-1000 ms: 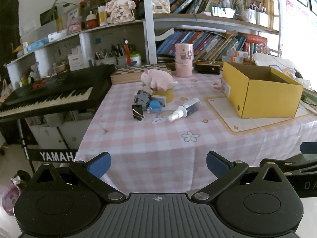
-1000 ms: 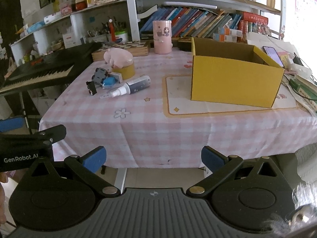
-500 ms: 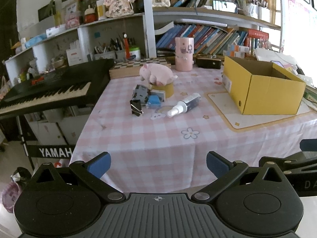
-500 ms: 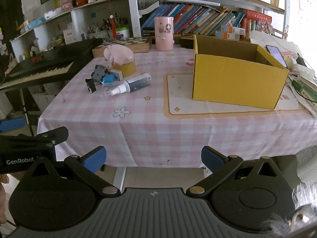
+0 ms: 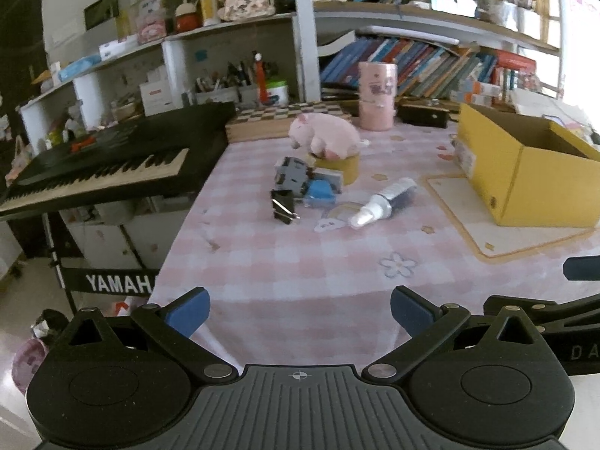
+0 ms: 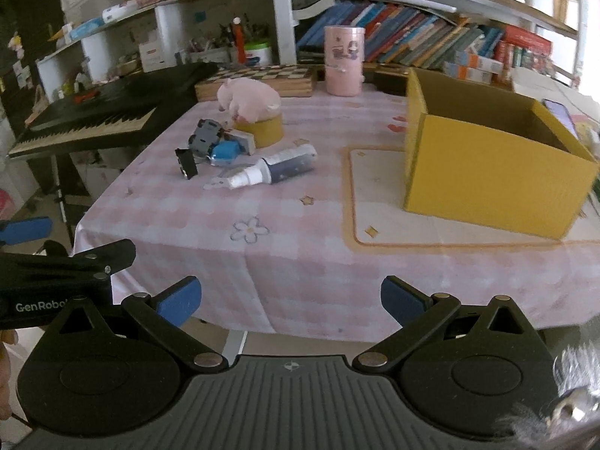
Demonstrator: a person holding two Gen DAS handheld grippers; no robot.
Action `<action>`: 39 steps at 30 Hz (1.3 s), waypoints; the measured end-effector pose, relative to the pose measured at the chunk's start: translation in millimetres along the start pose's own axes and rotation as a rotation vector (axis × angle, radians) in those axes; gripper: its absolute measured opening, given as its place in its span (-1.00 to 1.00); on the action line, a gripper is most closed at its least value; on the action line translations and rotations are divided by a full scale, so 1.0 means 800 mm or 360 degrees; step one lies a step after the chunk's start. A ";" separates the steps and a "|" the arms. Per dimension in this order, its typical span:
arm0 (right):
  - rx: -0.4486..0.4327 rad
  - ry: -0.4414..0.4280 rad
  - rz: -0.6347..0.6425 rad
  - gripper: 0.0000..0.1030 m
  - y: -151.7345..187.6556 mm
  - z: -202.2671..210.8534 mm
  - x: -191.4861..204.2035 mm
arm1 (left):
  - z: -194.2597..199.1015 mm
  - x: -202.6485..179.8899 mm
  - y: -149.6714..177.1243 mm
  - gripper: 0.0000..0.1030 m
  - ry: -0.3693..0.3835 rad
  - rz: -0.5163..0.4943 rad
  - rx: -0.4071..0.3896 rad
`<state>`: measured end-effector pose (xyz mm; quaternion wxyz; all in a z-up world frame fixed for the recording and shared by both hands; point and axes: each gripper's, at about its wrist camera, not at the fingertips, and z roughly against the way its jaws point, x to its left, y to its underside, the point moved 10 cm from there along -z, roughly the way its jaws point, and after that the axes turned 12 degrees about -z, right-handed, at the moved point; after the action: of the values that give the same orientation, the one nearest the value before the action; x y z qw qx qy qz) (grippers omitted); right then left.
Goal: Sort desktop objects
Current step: 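Move the right tool toward the white-and-navy spray bottle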
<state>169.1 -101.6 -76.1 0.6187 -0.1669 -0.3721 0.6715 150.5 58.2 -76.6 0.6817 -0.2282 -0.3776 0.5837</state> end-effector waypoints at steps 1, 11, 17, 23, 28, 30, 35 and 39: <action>0.0006 -0.0013 0.0016 1.00 -0.004 -0.006 0.004 | -0.005 0.004 -0.002 1.00 -0.0005 0.0012 0.0006; 0.0077 -0.0087 0.0147 1.00 -0.044 -0.062 0.023 | -0.053 0.026 -0.019 1.00 -0.0064 0.0104 0.0086; 0.0097 -0.0125 0.0183 1.00 -0.069 -0.088 0.023 | -0.074 0.031 -0.035 1.00 -0.0108 0.0138 0.0103; 0.0075 -0.0163 0.0223 1.00 -0.098 -0.109 0.026 | -0.087 0.040 -0.055 1.00 -0.0169 0.0175 0.0093; 0.0045 -0.0165 0.0248 0.98 -0.122 -0.128 0.023 | -0.097 0.044 -0.068 1.00 -0.0218 0.0185 0.0090; 0.0048 -0.0175 0.0253 0.98 -0.129 -0.135 0.022 | -0.101 0.047 -0.072 1.00 -0.0248 0.0192 0.0093; 0.0049 -0.0190 0.0289 0.97 -0.144 -0.156 0.022 | -0.111 0.053 -0.083 1.00 -0.0295 0.0215 0.0096; 0.0076 -0.0204 0.0362 0.97 -0.148 -0.175 0.026 | -0.119 0.055 -0.088 1.00 -0.0326 0.0231 0.0103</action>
<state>345.1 -46.0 -80.8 0.5174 -0.1501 -0.3735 0.7552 270.4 97.8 -70.9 0.6026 -0.1721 -0.4088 0.6635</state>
